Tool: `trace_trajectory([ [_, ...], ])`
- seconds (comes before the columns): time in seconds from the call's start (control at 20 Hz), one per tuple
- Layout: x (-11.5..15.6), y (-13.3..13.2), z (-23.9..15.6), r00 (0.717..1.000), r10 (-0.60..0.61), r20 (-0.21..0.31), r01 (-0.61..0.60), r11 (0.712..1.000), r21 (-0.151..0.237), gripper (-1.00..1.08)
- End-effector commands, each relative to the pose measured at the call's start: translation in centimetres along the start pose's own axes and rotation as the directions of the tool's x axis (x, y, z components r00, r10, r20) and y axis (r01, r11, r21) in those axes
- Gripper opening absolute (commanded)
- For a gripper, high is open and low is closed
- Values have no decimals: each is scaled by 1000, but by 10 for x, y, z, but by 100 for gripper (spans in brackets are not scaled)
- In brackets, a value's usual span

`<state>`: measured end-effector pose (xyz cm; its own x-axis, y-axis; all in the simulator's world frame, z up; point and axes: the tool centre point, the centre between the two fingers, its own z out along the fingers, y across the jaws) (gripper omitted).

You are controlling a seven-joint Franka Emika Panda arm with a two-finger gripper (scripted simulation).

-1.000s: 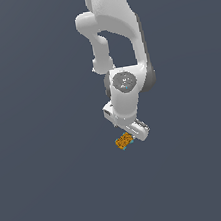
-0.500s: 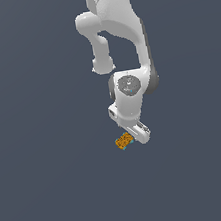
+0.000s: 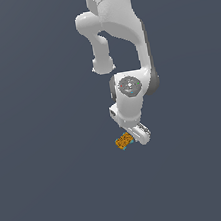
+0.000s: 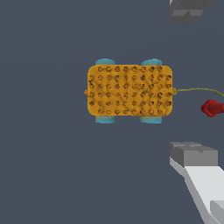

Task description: Pick up the object and move it to a goal position.

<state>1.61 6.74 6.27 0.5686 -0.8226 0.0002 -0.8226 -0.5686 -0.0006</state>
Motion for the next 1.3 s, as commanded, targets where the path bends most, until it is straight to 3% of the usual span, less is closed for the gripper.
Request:
trace_trajectory([
  [0.0, 0, 0, 7, 1000, 1, 0, -1, 1000, -1, 100],
  [0.6, 0, 0, 48, 1000, 4, 0, -4, 1000, -1, 100],
  [0.65, 0, 0, 48, 1000, 4, 0, -4, 1000, -1, -100],
  [1.25, 0, 0, 46, 1000, 4, 0, -4, 1000, 0, -100],
])
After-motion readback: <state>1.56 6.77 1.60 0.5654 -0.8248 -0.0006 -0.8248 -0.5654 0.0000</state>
